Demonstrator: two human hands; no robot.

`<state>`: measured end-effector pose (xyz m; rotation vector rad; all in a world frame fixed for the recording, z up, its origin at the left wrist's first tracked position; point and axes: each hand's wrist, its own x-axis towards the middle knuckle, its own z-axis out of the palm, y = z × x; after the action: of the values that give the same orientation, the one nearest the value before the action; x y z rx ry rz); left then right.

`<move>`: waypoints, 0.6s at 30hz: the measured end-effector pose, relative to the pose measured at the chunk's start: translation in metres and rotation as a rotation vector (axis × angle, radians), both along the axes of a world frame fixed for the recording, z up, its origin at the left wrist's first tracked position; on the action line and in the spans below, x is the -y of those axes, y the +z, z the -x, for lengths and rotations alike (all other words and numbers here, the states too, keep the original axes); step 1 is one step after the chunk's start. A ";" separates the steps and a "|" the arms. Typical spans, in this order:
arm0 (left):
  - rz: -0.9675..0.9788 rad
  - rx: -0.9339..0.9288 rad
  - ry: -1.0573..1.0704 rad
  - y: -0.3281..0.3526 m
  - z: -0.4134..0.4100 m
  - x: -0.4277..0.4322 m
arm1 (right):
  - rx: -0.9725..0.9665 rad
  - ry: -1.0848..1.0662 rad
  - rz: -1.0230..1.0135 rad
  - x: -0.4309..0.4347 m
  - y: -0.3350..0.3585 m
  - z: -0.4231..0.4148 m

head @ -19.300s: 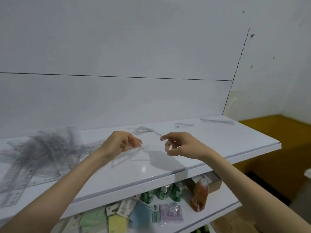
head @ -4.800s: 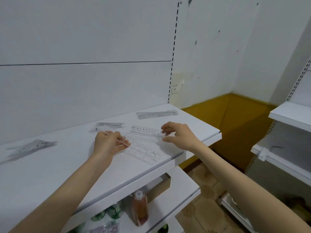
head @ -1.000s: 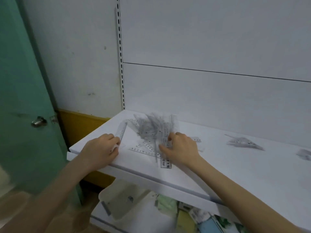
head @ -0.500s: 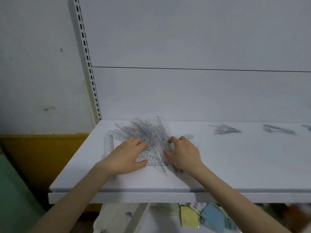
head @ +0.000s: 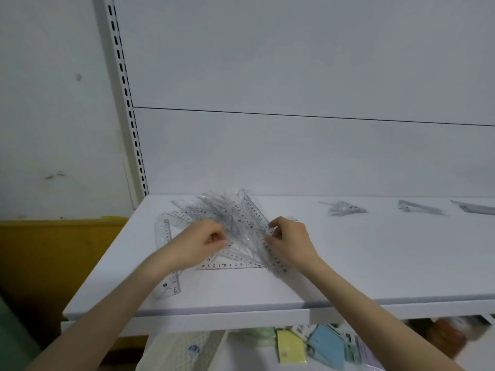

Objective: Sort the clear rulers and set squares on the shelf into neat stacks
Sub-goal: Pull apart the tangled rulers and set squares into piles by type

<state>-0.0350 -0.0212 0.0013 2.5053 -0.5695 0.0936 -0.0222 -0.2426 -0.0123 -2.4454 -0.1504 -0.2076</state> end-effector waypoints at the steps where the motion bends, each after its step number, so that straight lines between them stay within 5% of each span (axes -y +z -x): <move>1: 0.033 -0.020 0.010 0.001 0.001 -0.001 | 0.003 -0.003 -0.014 0.001 0.000 -0.001; 13: 0.656 -0.226 0.232 0.007 0.010 -0.032 | -0.030 0.062 -0.042 0.024 0.027 0.012; 18: 0.731 -0.098 0.275 0.007 0.015 -0.032 | -0.008 0.053 -0.062 0.032 0.030 0.029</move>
<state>-0.0504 0.0110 0.0084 1.8404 -0.1052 0.2347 -0.0512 -0.2746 0.0173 -2.3775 -0.2020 -0.1763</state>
